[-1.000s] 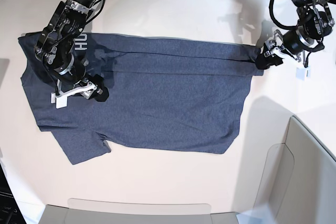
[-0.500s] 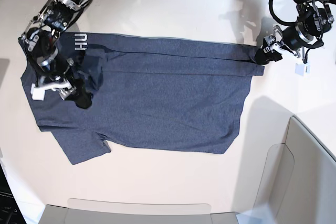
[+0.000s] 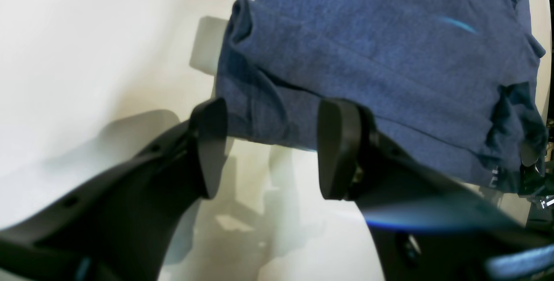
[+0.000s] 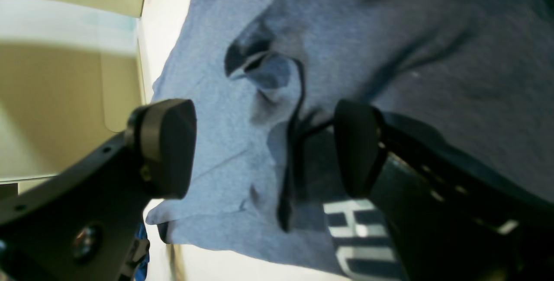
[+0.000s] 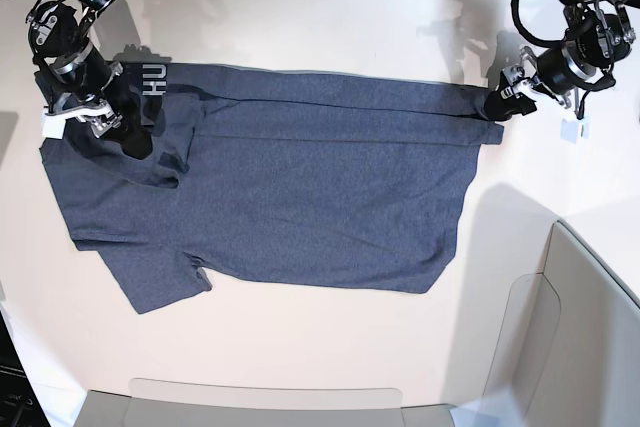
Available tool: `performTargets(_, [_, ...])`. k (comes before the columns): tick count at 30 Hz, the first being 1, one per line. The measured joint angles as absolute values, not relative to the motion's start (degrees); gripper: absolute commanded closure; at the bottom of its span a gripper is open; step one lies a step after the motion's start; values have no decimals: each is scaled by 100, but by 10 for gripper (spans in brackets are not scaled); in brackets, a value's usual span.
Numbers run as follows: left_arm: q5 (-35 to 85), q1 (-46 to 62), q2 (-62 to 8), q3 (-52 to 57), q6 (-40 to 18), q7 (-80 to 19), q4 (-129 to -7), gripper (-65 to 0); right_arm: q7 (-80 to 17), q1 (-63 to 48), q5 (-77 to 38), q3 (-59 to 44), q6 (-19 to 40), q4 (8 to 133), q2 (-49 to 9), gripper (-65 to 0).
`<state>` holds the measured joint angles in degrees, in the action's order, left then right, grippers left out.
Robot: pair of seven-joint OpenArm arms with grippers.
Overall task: Layout the t-shirt on the table in an organized manner, then fold the t-shirt properly
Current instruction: 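Grasp the folded shoulder edge with the right gripper beside the print, then drag the folded edge with both grippers away from the hem to straighten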
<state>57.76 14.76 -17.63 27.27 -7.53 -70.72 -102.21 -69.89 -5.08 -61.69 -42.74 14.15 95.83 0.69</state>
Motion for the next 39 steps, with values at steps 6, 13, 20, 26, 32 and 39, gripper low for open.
performTargets(6, [5774,1474,-1765,2727,-753,-7072,-10221,-313,-6995,-298,-6173,-3640,1409,9579,130,-490])
performTargets(13, [5774,1476,-1763,2727,-753,-7070,-10221,-313,-7002,-123,-5682,-3264,1393,9579,489,-490])
performTargets(20, [5771,1610,-1763,2727,-751,-7057,-10221,-313,-7017,145,-5579,-2698,1393,9574,742,-490])
performTargets(26, [5778,1586,-1763,2722,-751,-7052,-10221,-313,-6987,460,-5271,-2512,1393,9303,893,-490])
performTargets(32, [5780,1586,-1763,2722,-753,-7050,-10221,-313,-7013,513,-5266,-2558,1393,9295,814,-488])
performTargets(39, [5756,1575,-1756,2749,-749,-7063,-10451,-294,-6984,305,-5260,-3288,1393,9972,154,-173])
